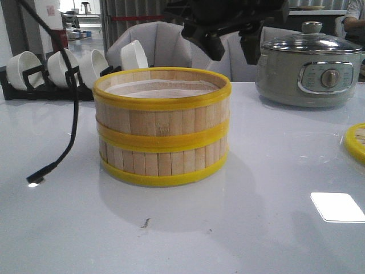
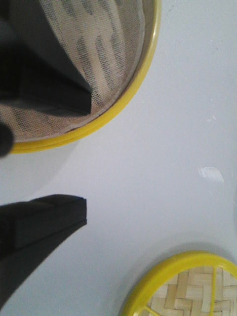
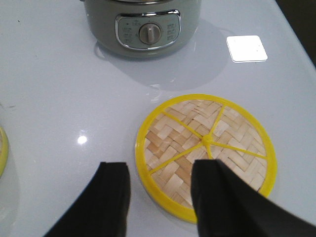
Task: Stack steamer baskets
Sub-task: 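Open the left gripper and raise it away from the stack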
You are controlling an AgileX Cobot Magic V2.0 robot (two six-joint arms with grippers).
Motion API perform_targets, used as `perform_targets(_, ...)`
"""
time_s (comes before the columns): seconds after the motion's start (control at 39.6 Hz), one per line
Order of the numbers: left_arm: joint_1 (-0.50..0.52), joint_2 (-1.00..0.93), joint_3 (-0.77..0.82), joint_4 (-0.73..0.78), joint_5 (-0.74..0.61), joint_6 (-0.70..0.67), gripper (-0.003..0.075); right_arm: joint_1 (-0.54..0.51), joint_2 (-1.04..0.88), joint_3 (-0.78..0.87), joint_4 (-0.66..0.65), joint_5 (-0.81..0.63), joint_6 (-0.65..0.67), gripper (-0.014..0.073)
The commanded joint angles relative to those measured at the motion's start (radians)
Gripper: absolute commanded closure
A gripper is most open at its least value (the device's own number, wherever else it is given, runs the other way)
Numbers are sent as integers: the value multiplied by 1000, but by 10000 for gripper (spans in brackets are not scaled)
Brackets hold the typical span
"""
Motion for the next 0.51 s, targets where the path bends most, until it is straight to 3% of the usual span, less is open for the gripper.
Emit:
perform_targets(0.0,1,-85,-70,8,-34,-8,463,0,-7,-39,-4,-66,-3,190)
perform_targets(0.08,11,-108,-76,13,-54,-8,656,0,-7,-39,-4,-66,-3,190)
perform_targets(0.13,23,-132,-78,13,-70,-8,606,0,-7,-39,-4,-66,-3,190)
perform_targets(0.48,193,-316,-78,13,-67,-8,632,0,-7,-39,-4,-70,-3,190)
